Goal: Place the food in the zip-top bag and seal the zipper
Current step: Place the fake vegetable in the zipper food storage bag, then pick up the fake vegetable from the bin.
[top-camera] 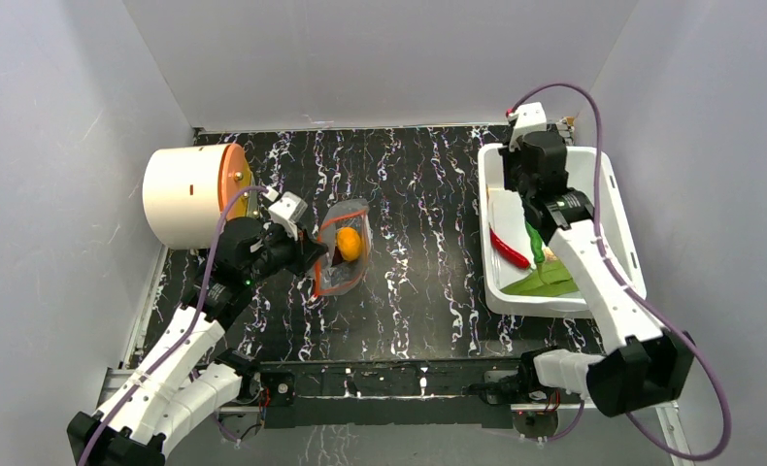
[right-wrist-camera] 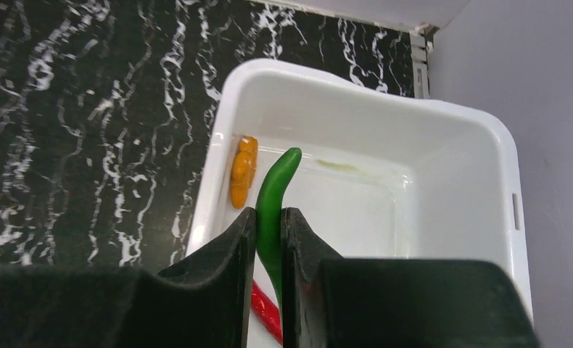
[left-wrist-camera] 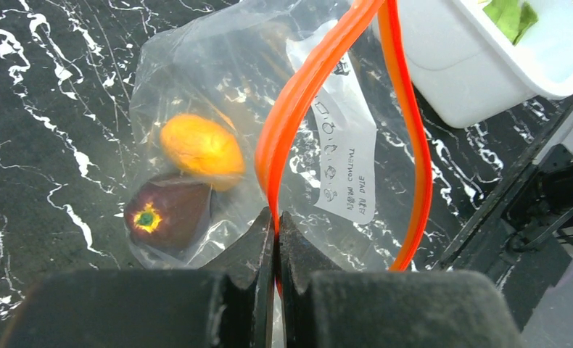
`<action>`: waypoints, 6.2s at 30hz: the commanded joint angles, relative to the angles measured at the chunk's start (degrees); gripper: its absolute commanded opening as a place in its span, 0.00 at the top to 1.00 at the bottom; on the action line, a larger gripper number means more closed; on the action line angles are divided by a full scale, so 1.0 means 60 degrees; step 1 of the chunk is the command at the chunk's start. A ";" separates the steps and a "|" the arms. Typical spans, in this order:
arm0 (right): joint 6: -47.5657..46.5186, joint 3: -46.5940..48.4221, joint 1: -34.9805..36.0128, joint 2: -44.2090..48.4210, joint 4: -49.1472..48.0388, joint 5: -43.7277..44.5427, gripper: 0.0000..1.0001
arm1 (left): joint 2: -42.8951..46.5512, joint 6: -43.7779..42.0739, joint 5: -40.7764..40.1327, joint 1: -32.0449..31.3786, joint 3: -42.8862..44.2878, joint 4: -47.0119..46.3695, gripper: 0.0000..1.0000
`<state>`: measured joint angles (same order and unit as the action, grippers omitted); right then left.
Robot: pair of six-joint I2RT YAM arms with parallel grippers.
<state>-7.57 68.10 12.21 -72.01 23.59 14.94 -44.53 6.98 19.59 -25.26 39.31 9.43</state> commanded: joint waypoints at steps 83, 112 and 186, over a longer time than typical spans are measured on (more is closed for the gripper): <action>-0.5829 0.0440 0.5612 -0.0140 -0.2874 -1.5117 1.00 | -0.2134 -0.0297 0.4495 -0.0039 0.3207 0.2136 1.00; -1.0434 0.2523 0.7172 -0.2109 0.3886 -0.6609 1.00 | -0.2793 -0.0073 0.5548 -0.0041 0.3607 0.2174 1.00; 0.9723 0.1785 0.0480 0.0271 0.4627 0.1957 0.42 | -0.2270 -0.0240 0.0558 -0.0039 0.3625 0.1751 1.00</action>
<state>42.68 76.09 21.34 -70.02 45.41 20.88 -56.01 5.15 23.14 -25.30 57.47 19.81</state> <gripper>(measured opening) 0.581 0.008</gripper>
